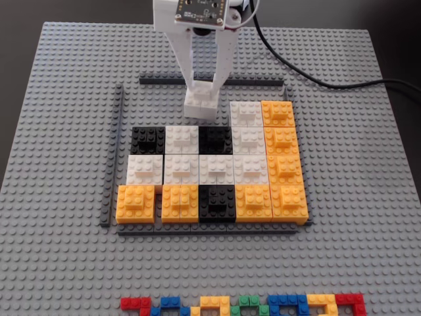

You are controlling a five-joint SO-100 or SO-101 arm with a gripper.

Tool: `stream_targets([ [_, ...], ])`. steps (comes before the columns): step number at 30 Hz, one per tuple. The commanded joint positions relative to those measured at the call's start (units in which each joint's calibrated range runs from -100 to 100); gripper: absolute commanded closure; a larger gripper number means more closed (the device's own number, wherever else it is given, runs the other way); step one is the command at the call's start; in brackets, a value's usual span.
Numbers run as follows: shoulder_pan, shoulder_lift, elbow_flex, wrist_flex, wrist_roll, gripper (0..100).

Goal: Grab the cube and place it into the grid

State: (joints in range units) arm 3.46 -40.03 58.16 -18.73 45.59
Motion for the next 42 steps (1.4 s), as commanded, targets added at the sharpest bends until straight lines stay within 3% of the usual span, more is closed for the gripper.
stream_targets([
  [1,-0.8,-1.3,0.7,-2.0,0.1,91],
  [42,-3.4,2.1,5.9,-8.0,-0.2,89],
])
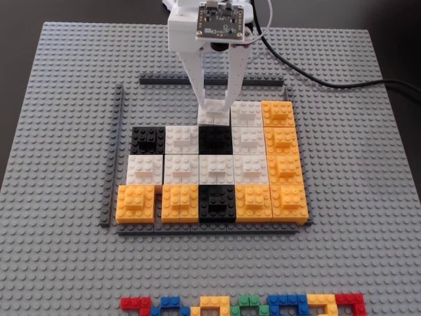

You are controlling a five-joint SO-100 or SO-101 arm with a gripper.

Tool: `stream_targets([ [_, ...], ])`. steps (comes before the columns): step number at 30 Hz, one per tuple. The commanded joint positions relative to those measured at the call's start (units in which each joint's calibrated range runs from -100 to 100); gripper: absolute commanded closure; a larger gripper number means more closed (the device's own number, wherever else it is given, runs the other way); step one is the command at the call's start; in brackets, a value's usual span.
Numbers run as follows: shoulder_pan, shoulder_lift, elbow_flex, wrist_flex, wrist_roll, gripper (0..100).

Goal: Grab the cube and place it into the grid

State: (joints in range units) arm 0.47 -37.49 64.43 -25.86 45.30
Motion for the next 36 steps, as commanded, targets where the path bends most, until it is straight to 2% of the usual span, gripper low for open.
stream_targets([
  [1,-0.4,-0.4,-0.3,-1.1,0.0,89],
  [12,-0.1,-1.5,1.0,-1.8,-0.1,83],
  [36,0.6,-5.9,-2.0,0.0,-0.7,83],
])
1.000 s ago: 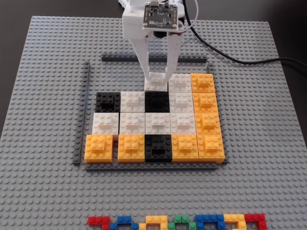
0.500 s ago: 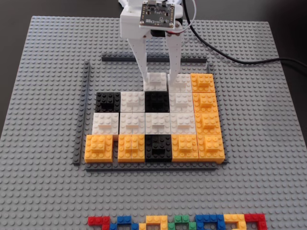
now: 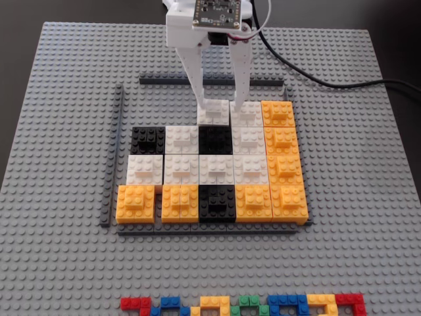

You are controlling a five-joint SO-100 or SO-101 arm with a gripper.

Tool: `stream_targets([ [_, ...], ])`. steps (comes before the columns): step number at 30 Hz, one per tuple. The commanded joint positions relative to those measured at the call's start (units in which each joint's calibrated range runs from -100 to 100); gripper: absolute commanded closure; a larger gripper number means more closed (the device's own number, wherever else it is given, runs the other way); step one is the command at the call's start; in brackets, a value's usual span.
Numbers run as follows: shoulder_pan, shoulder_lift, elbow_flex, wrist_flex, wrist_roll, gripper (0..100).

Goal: Grab the cube and place it into the grid

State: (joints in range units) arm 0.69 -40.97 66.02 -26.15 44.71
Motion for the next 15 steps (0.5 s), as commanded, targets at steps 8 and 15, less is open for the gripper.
stream_targets([
  [8,1.3,-4.1,-5.8,0.9,0.0,83],
  [15,2.1,-6.7,-9.8,2.5,0.8,83],
])
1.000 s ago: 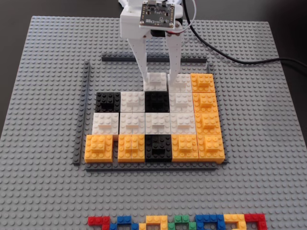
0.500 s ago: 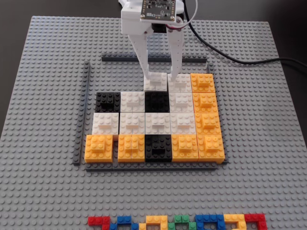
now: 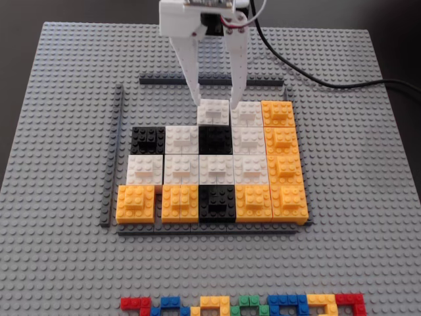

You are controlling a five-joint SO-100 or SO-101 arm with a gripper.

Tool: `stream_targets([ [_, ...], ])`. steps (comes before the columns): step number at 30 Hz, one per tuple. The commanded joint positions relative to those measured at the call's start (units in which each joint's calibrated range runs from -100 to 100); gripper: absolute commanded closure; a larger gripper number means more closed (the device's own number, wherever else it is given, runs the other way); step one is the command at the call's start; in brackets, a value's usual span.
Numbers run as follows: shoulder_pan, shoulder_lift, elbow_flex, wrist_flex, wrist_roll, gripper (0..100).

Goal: Grab the cube and place it into the grid

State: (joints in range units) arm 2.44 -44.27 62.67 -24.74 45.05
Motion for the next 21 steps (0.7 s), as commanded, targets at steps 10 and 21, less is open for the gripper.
stream_targets([
  [10,0.5,-14.4,-7.7,2.7,0.7,83],
  [21,0.9,-34.8,4.8,2.1,3.0,100],
])
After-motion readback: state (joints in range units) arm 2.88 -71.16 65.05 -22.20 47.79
